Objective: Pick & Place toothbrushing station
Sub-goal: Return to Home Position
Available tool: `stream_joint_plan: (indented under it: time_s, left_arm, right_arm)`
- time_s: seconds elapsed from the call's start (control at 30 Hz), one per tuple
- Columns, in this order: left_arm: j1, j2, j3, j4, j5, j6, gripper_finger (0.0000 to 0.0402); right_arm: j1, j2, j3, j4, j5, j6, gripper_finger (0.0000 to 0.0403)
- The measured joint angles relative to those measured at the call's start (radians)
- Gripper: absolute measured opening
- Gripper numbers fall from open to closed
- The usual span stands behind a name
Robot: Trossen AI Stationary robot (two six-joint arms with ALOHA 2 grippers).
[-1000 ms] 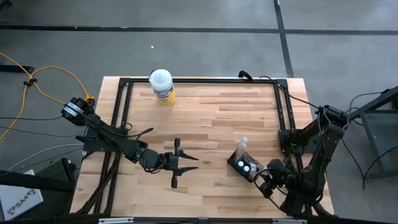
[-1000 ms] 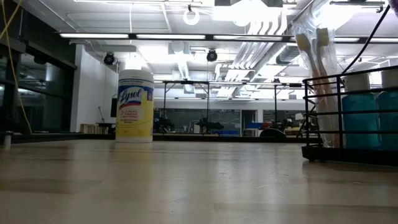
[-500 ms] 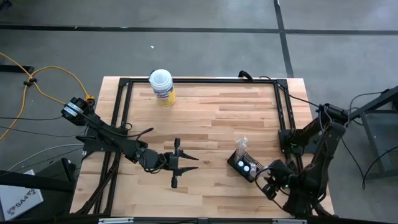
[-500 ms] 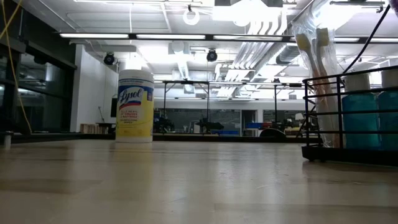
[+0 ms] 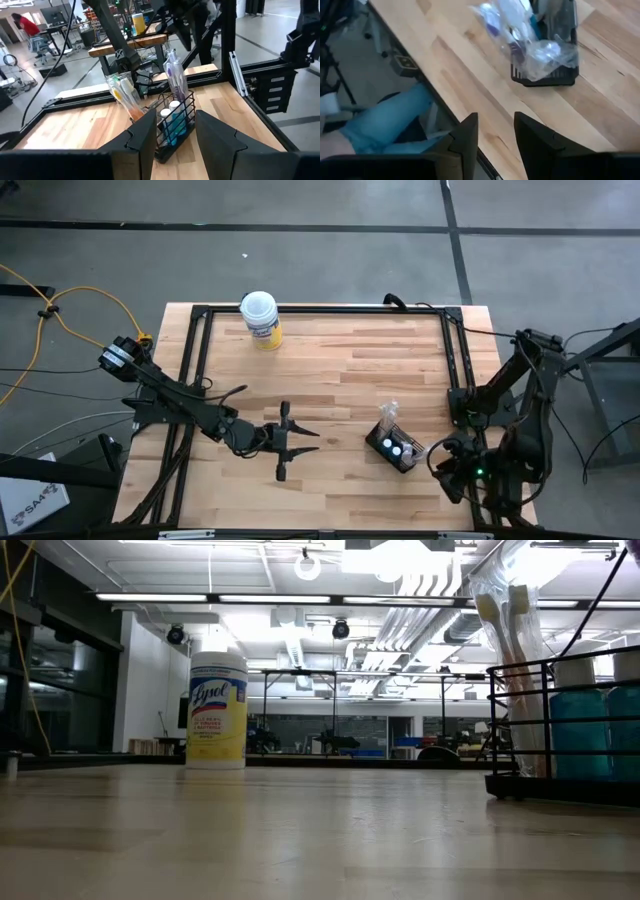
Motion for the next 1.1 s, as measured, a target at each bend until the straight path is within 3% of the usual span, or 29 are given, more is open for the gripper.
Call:
stream_joint_plan:
  time_s: [0.13, 0.37, 0.5, 0.77, 1.1]
  left_arm:
    - [0.011, 0.000, 0.000, 0.001, -0.003, -0.031, 0.0129]
    - [0.028, -0.033, 0.000, -0.004, -0.001, -0.080, 0.0129]
    - [0.081, -0.105, 0.000, -0.095, 0.054, -0.114, 0.0129]
    - [0.244, -0.260, -0.001, -0.357, 0.289, -0.164, 0.0129]
    - [0.399, -0.300, -0.001, -0.471, 0.316, -0.174, 0.0129]
  right_arm:
    - [0.000, -0.045, 0.000, 0.018, 0.026, -0.052, 0.0119]
    - [-0.002, -0.136, 0.000, 0.083, 0.296, -0.221, 0.0119]
    - [-0.050, -0.182, 0.000, 0.112, 0.363, -0.358, 0.0119]
    - [-0.311, -0.229, 0.000, 0.112, 0.345, -0.633, 0.0119]
    - [-0.686, -0.258, 0.000, 0.262, 0.297, -1.068, 0.0119]
